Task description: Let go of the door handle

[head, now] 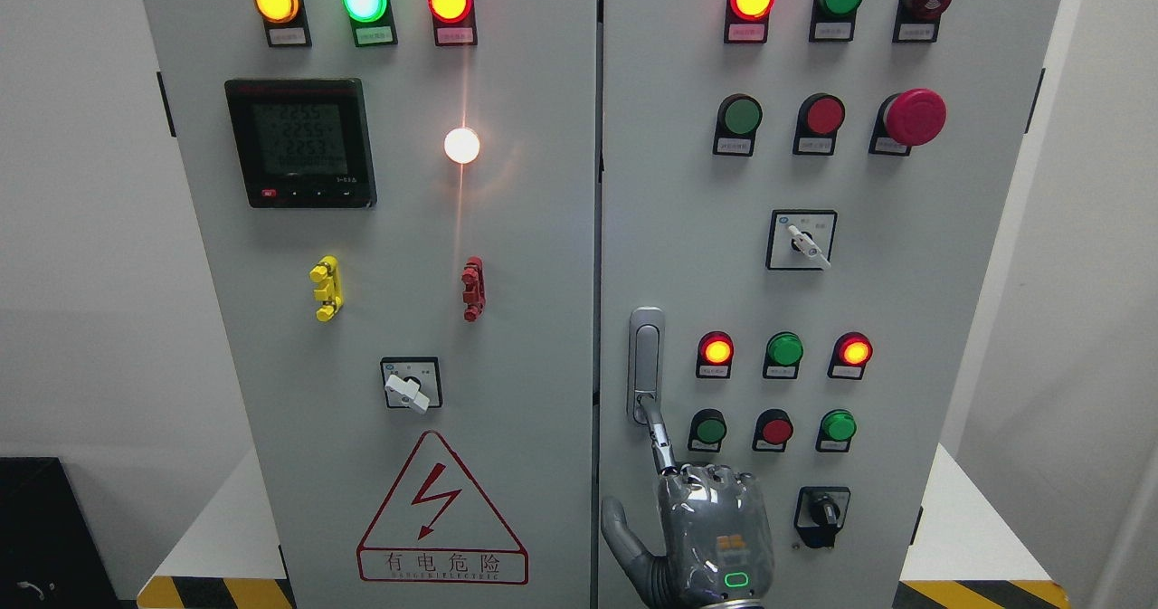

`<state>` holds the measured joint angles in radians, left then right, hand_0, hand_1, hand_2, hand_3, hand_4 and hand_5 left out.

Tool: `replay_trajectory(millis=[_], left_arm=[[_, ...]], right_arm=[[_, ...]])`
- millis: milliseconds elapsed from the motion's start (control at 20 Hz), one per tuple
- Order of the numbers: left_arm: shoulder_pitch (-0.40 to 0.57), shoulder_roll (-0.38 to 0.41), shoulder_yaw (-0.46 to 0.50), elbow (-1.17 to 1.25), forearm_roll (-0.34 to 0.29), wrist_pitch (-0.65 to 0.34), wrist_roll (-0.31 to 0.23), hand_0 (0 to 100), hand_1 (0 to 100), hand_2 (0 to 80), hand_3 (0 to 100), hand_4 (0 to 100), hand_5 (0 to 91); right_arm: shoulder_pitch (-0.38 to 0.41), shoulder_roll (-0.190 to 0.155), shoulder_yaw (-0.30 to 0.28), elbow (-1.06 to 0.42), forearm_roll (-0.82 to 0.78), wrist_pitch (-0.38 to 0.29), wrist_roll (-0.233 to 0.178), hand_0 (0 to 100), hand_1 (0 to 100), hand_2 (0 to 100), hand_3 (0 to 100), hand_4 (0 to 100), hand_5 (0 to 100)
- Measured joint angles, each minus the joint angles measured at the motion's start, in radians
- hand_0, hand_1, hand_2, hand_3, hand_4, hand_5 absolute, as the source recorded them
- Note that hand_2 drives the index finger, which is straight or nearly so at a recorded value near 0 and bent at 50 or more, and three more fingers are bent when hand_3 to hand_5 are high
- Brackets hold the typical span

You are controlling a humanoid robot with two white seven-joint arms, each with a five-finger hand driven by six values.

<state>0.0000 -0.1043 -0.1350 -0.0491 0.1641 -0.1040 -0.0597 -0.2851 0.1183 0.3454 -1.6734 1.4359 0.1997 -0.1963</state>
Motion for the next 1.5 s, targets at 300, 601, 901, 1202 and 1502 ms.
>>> replay_trajectory(millis=[300,601,901,1202,1502], left_arm=[[0.0,0.0,0.0,0.0,0.0,0.0,0.0,12,56,0.0,0,0,0.0],[0.0,0.0,0.0,0.0,0.0,0.001,0.0,12,56,0.0,0,0,0.0],[0.0,0.0,0.0,0.0,0.0,0.001,0.0,12,56,0.0,0,0,0.0],[0.0,0.0,0.0,0.0,0.0,0.001,0.0,12,56,0.0,0,0,0.0],[0.0,0.0,0.0,0.0,0.0,0.005,0.0,12,56,0.0,0,0,0.0]], right_arm=[[0.0,0.0,0.0,0.003,0.0,0.0,0.001,45,32,0,100,100,100],[0.002,-0.001,0.001,0.002,0.001,0.0,0.003,45,32,0,100,100,100],[0.003,-0.001,0.001,0.004,0.001,0.0,0.003,45,32,0,100,100,100],[0.007,-0.001,0.003,0.004,0.001,0.001,0.003,45,32,0,100,100,100],[0.009,-0.002,0.004,0.005,0.001,0.001,0.004,45,32,0,100,100,100]])
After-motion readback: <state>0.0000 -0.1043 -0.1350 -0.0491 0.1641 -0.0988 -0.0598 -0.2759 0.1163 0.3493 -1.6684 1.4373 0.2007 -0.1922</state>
